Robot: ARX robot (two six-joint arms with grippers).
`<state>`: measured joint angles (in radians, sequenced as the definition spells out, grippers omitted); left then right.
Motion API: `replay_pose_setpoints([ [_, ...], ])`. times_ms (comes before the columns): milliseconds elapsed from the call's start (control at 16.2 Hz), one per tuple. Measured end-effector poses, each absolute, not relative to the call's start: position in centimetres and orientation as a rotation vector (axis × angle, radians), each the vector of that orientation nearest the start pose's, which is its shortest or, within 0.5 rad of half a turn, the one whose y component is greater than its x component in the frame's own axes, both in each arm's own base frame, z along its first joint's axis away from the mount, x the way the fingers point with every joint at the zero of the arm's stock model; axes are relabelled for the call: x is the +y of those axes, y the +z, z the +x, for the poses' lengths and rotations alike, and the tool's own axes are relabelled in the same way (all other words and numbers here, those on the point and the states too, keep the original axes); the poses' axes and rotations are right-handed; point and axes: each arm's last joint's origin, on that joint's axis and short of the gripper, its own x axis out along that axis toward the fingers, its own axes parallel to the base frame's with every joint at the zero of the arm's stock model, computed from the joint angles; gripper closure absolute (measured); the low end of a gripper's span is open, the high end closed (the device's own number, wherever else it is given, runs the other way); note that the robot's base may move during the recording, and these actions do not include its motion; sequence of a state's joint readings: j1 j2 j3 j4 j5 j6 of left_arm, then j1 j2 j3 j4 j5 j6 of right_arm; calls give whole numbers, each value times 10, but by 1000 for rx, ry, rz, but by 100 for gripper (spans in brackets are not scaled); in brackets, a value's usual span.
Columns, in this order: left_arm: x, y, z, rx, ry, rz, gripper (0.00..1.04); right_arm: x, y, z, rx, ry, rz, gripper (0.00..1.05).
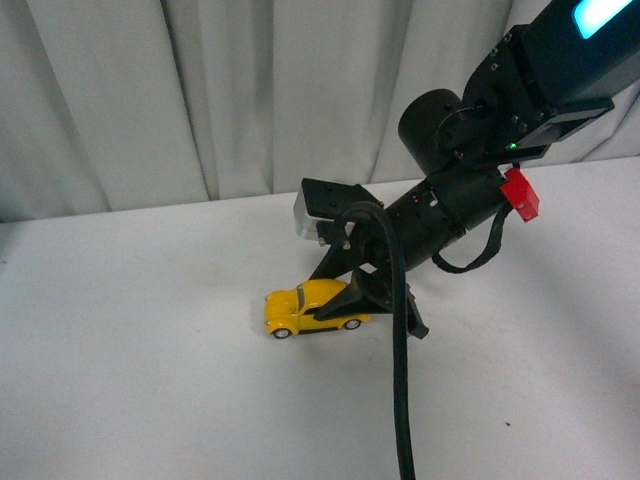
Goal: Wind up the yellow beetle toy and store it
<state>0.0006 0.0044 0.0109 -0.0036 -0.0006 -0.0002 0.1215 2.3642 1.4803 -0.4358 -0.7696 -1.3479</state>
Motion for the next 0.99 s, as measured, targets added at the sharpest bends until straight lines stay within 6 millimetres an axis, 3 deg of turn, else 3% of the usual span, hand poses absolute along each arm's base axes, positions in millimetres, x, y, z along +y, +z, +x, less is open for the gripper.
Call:
replay_pose_setpoints([
  [123,0,167,97,-3,2,0,7,49,49,420,539,1401,-633,67],
  [247,0,167,97,-3,2,0,7,-15,42,396,512,1355,-602,67],
  [309,0,167,97,-3,2,0,7,-30,41,387,508,1328,-588,67],
  [679,0,167,97,-3,2,0,7,-61,39,364,506,1273,-565,67],
  [740,0,167,97,-3,2,0,7,-65,39,363,499,1258,-571,61],
  [802,0,167,97,-3,1,0,7,-68,36,363,547,1235,-624,44],
  [987,0,167,97,-3,2,0,7,-73,33,360,553,1223,-607,16],
])
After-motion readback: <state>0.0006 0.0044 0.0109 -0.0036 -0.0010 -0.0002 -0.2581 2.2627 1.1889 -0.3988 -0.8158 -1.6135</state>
